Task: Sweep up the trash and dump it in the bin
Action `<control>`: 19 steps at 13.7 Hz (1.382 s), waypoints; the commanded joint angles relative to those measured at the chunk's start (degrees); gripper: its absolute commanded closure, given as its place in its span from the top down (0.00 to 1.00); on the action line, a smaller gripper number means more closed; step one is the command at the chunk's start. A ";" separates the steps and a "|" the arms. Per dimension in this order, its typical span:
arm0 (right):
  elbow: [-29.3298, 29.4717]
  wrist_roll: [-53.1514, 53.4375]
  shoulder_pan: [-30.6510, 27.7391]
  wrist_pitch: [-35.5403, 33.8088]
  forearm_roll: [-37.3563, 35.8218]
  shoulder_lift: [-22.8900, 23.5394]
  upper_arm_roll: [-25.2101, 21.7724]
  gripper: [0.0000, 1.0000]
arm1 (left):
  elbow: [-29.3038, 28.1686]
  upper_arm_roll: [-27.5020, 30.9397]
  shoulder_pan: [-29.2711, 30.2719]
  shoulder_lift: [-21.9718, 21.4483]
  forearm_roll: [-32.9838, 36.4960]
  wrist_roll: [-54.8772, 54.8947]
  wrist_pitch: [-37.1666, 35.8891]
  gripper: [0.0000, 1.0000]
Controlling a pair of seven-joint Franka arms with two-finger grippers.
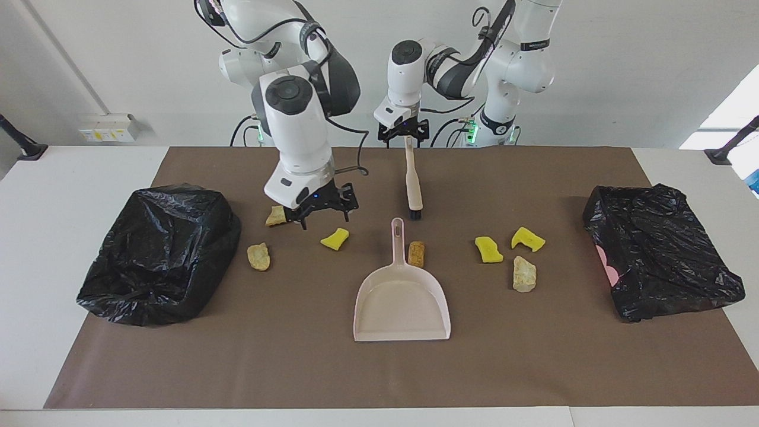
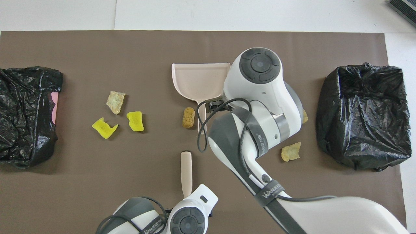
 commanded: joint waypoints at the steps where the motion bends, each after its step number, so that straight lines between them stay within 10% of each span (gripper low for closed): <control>1: 2.24 5.25 2.51 0.86 -3.59 3.40 -0.10 1.00 | -2.44 -0.24 1.35 -2.19 -0.34 3.07 0.47 1.00; 3: 4.27 8.07 3.67 1.04 -3.95 5.78 -0.19 1.00 | -2.35 -0.33 1.00 -2.01 -0.33 3.16 1.00 1.00; 6: 6.11 8.61 4.02 1.66 -3.95 8.07 -0.19 1.00 | -2.17 -0.41 0.74 -1.92 -1.64 4.39 0.83 0.06; 7: 7.16 8.95 4.11 2.09 -3.95 9.12 -0.19 1.00 | -2.09 -0.41 0.56 -1.92 -4.96 5.78 0.74 0.00; 13: 10.78 8.96 4.02 2.88 -3.25 12.29 0.07 0.98 | 0.20 0.20 1.87 -2.10 -8.42 13.26 -7.94 0.00; 19: 10.16 9.22 6.04 2.89 -3.34 12.91 0.07 0.87 | 3.28 0.38 16.61 -6.83 -7.72 13.00 -22.80 0.00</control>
